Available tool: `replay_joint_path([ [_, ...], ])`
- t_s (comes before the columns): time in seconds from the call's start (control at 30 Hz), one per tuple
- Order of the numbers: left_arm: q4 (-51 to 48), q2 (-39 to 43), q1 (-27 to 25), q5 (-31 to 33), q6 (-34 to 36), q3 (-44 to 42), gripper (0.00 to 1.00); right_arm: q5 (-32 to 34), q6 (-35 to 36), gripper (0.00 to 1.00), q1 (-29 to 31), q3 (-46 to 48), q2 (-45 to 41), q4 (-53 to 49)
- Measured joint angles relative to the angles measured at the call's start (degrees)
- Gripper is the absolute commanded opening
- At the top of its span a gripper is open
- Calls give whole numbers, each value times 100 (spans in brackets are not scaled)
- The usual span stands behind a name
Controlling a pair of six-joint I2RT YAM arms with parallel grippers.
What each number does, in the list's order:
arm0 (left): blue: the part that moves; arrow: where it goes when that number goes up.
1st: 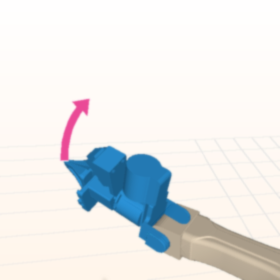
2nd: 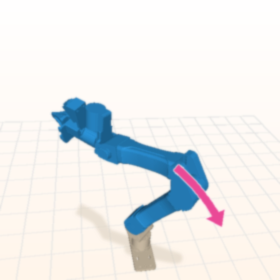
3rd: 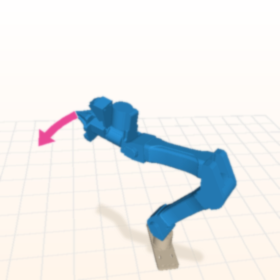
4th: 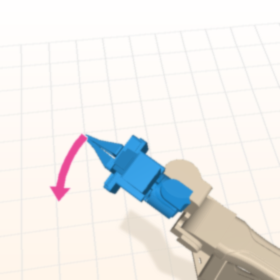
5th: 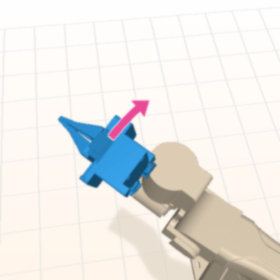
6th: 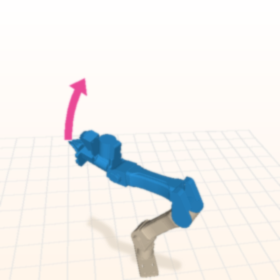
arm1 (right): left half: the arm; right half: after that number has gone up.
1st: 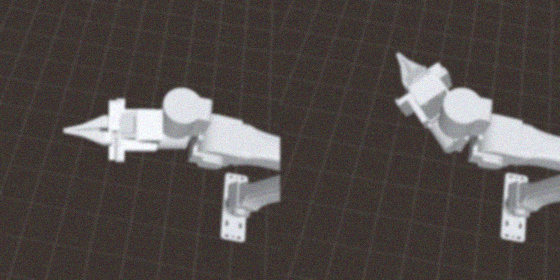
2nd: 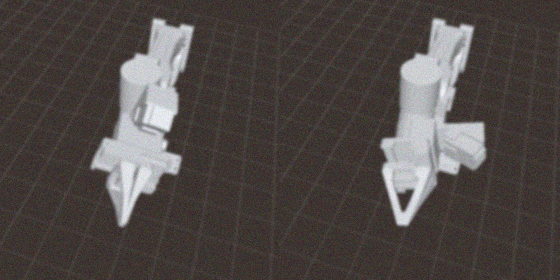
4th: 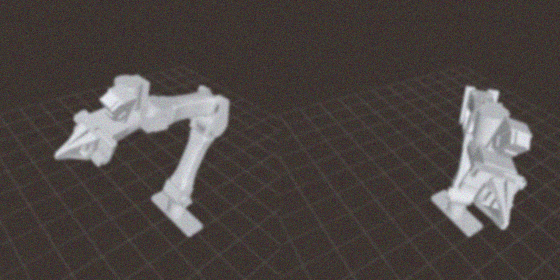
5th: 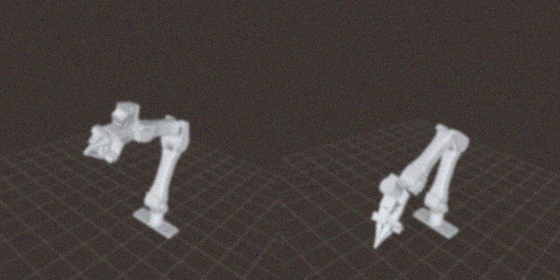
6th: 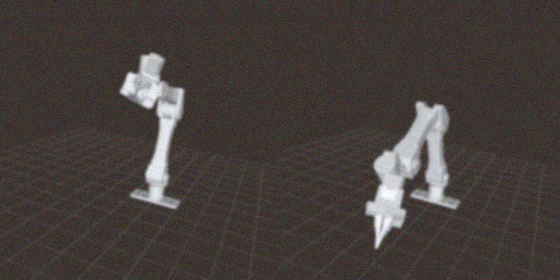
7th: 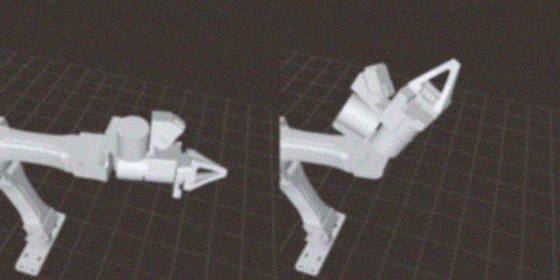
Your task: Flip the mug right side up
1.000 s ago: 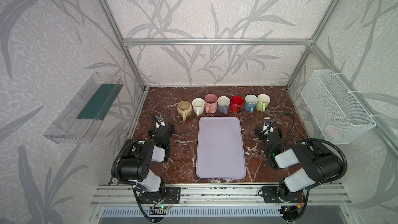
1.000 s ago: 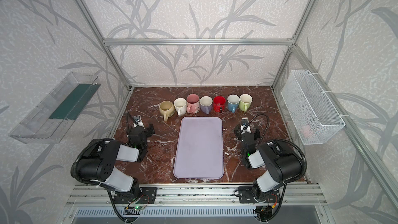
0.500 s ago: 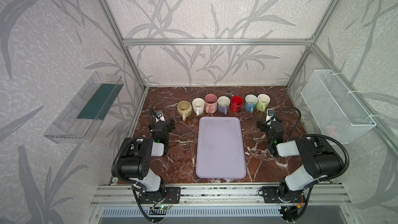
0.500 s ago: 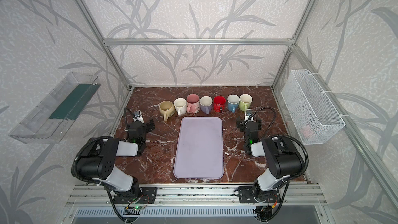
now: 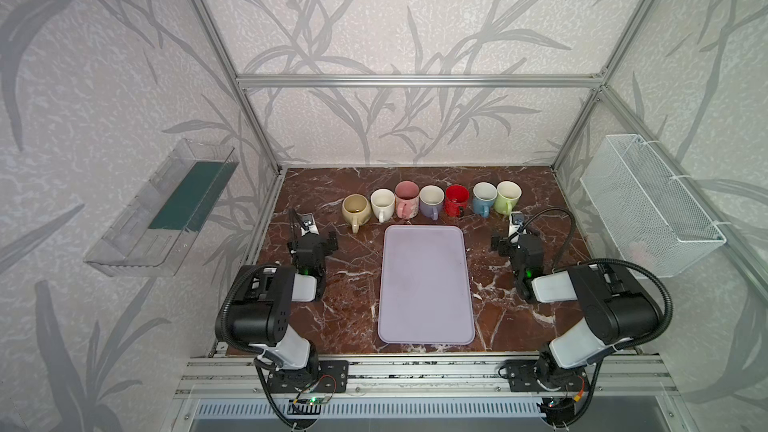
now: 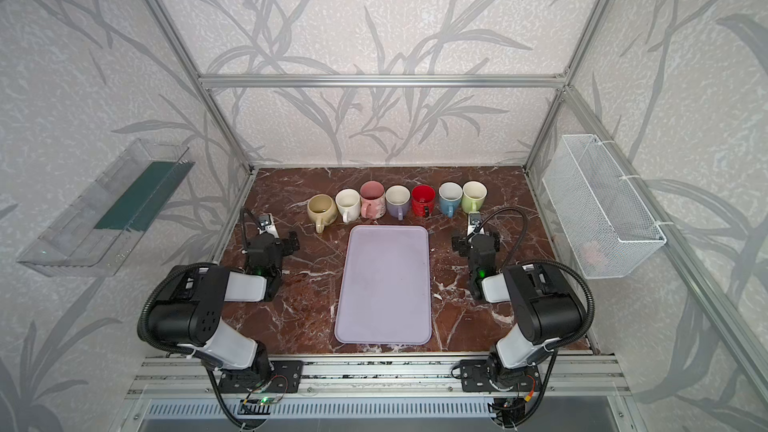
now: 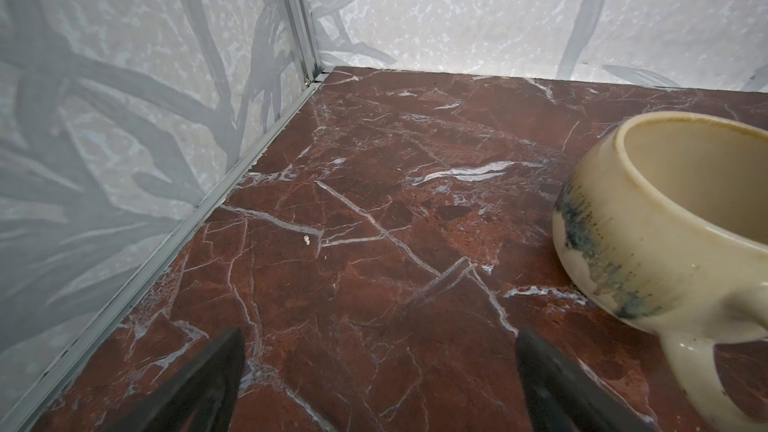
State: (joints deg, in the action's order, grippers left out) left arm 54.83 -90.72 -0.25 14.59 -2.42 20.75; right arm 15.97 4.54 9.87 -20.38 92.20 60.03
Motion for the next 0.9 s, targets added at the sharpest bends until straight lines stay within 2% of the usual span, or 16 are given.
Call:
replay_joint_path([
  [0.9, -28, 0, -4, -267, 35, 0, 99, -105, -4, 99, -39, 0, 0, -166],
])
